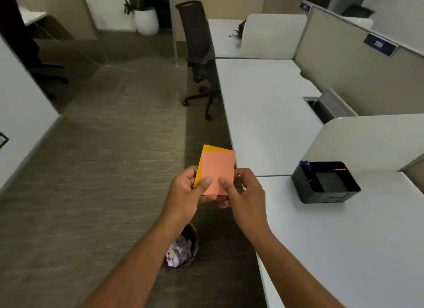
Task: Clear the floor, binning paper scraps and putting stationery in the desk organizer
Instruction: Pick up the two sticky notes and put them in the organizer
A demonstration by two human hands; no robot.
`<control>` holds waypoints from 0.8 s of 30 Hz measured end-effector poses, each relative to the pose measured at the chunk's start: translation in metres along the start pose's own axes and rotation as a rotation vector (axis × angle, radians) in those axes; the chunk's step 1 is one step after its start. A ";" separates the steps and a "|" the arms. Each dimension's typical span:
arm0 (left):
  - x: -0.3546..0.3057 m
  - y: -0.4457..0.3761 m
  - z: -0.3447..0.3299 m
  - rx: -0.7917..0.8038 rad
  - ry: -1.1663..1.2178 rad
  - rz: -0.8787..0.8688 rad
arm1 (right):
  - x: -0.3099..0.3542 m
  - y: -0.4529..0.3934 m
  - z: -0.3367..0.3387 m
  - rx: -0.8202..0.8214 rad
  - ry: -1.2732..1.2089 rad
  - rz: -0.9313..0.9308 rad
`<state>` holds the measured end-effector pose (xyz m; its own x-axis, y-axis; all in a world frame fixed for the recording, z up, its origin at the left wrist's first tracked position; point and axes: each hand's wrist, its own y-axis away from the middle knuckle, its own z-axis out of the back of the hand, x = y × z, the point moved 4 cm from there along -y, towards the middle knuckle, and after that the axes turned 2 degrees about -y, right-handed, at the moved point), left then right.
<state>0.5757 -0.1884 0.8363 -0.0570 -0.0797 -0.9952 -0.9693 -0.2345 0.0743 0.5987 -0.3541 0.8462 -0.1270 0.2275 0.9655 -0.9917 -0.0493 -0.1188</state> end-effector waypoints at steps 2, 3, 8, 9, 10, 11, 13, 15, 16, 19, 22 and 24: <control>-0.015 -0.019 -0.037 0.013 -0.004 -0.034 | 0.008 -0.021 0.033 -0.046 -0.014 0.014; -0.021 -0.027 -0.055 0.024 -0.010 -0.045 | 0.012 -0.031 0.049 -0.069 -0.008 0.021; -0.042 -0.065 -0.135 0.129 -0.043 -0.096 | 0.015 -0.068 0.116 -0.182 0.029 0.001; -0.044 -0.072 -0.149 0.144 -0.045 -0.106 | 0.013 -0.074 0.127 -0.205 0.052 -0.012; -0.044 -0.079 -0.162 0.159 -0.049 -0.120 | 0.011 -0.080 0.138 -0.230 0.086 -0.021; -0.043 -0.086 -0.175 0.175 -0.056 -0.135 | 0.007 -0.085 0.149 -0.257 0.127 -0.024; -0.036 -0.102 -0.199 0.206 -0.061 -0.153 | -0.002 -0.096 0.170 -0.311 0.198 -0.028; -0.024 -0.117 -0.221 0.245 -0.077 -0.165 | -0.010 -0.107 0.191 -0.356 0.234 -0.033; -0.019 -0.124 -0.231 0.269 -0.093 -0.162 | -0.013 -0.113 0.201 -0.381 0.255 -0.037; -0.007 -0.147 -0.257 0.384 -0.117 -0.131 | -0.017 -0.137 0.229 -0.440 0.339 -0.070; 0.002 -0.170 -0.276 0.476 -0.144 -0.092 | -0.019 -0.164 0.251 -0.412 0.401 -0.097; 0.009 -0.184 -0.287 0.531 -0.176 -0.059 | -0.024 -0.177 0.262 -0.377 0.448 -0.121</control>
<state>0.8221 -0.4243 0.8323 0.0062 0.0926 -0.9957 -0.9567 0.2904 0.0211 0.7826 -0.6061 0.9047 0.0721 0.6018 0.7954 -0.9281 0.3326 -0.1675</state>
